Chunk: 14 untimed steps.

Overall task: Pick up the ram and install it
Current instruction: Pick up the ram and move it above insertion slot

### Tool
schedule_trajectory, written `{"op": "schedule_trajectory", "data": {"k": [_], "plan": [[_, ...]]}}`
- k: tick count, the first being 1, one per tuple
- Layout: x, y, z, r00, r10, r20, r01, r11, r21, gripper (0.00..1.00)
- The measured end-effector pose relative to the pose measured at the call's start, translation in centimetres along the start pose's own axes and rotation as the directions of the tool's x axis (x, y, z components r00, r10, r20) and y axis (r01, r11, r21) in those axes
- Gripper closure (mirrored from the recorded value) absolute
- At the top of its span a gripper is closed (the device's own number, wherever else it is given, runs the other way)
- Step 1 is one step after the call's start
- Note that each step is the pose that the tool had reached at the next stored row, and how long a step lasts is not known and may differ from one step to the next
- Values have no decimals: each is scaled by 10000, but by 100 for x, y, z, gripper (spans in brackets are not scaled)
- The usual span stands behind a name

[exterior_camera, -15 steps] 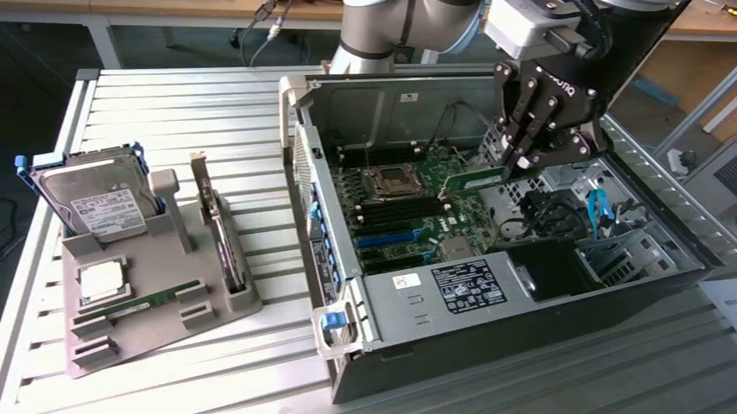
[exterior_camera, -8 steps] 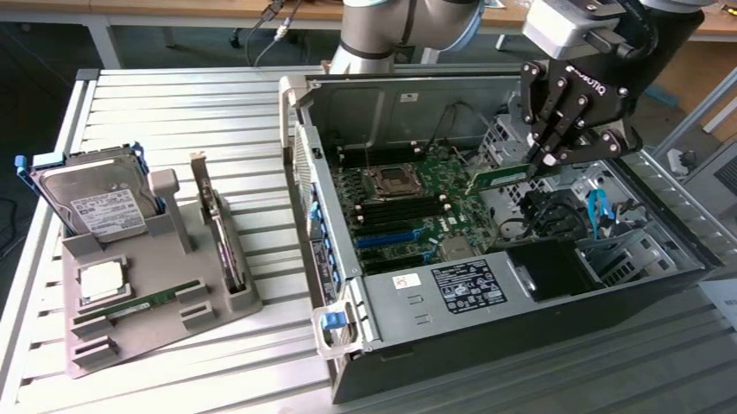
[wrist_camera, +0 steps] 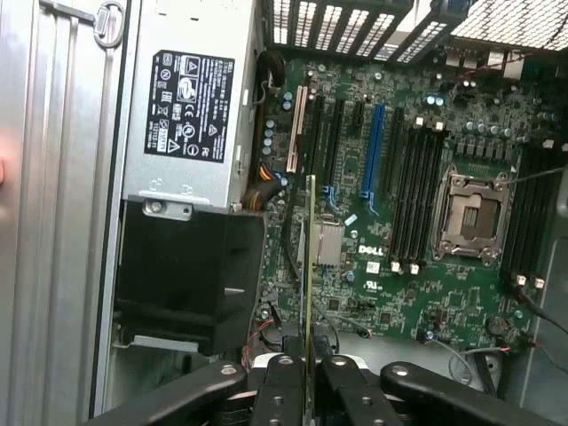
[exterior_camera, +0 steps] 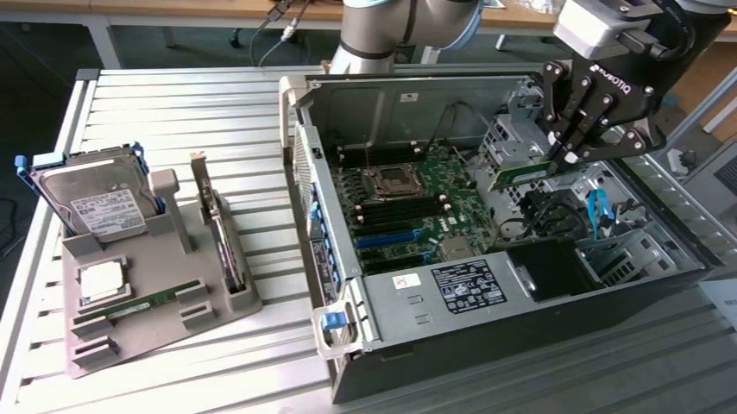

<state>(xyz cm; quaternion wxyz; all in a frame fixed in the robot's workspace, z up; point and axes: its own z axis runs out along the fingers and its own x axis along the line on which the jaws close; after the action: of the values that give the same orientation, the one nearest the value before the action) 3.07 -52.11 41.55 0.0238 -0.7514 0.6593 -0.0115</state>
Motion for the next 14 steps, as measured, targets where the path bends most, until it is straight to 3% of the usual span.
{"op": "schedule_trajectory", "data": {"k": [4, 7, 9, 12, 14], "plan": [[4, -28, 1, 10000, 64, -6, -64, 10000, 0, 85], [5, -29, 3, 9990, 440, -21, -440, 9990, 7, 85], [4, -30, 3, 9968, 793, -41, -793, 9968, 13, 85], [4, -30, 5, 9874, 1582, -80, -1582, 9874, 29, 85], [5, -31, 5, 9868, 1615, -82, -1615, 9869, 29, 85]]}}
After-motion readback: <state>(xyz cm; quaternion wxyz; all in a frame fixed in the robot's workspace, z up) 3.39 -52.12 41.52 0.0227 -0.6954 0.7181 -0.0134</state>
